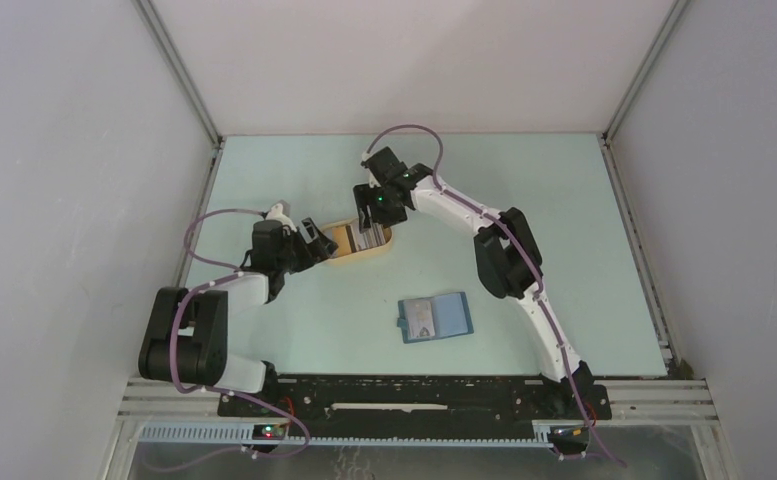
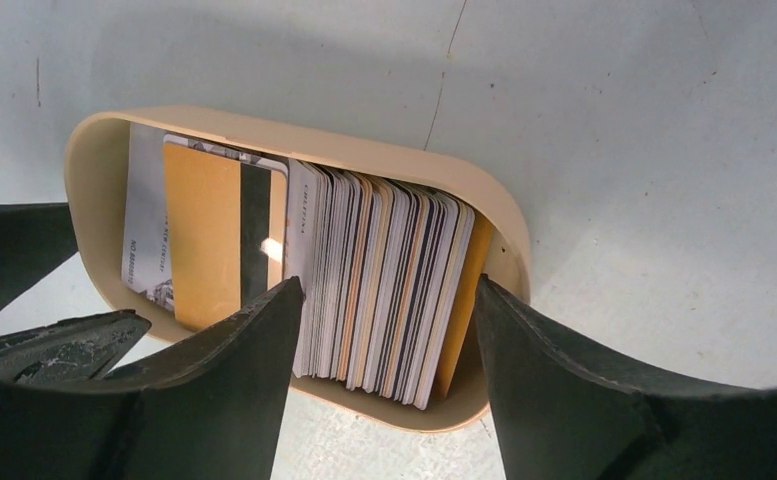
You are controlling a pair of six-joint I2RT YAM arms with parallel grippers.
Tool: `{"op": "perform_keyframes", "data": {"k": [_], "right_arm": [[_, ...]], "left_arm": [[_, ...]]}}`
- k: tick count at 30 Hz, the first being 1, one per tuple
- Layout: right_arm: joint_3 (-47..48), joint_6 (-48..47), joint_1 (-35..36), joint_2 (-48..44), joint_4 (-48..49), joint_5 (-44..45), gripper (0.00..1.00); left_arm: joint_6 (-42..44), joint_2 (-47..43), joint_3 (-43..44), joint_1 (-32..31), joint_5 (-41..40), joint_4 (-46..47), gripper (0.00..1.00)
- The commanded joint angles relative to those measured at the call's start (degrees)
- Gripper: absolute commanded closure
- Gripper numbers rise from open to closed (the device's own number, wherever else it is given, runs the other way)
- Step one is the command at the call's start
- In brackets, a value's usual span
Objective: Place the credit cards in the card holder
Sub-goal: Pick up the credit card from the storage box.
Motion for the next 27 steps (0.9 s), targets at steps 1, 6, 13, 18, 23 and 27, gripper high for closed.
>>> {"op": "perform_keyframes", "data": {"k": [1,6,13,18,23,27], "right_arm": [[-1.4,2.3,1.7,-2.7,0.2,5.8,0.25],[-2.5,2.5,2.7,-3.3,0.2,7.6,0.23],[-4.4,4.7,2.1,-3.1,1.3,1.0,0.22],[-5.2,3.7,1.0,-4.0,2.1,-6.9,0.24],[-6.4,3.8,-0.3,-6.0,3.9,-13.3,0.32],[-6.6,3.6,-1.1,-7.0,4.5,-16.7,0.36]], "left_arm": [[-0.4,0.2,2.9,0.5,1.5,2.5,0.15],[-0.3,0.6,3.0,0.4,2.0,2.8,0.16],[-0.4,0.7,2.9,0.4,2.7,3.2,0.17],[-0.4,1.1,3.0,0.5,3.4,3.8,0.19],[-0.3,1.4,3.1,0.5,4.0,4.0,0.22],[-0.3,1.7,3.1,0.5,4.5,4.3,0.24]]}}
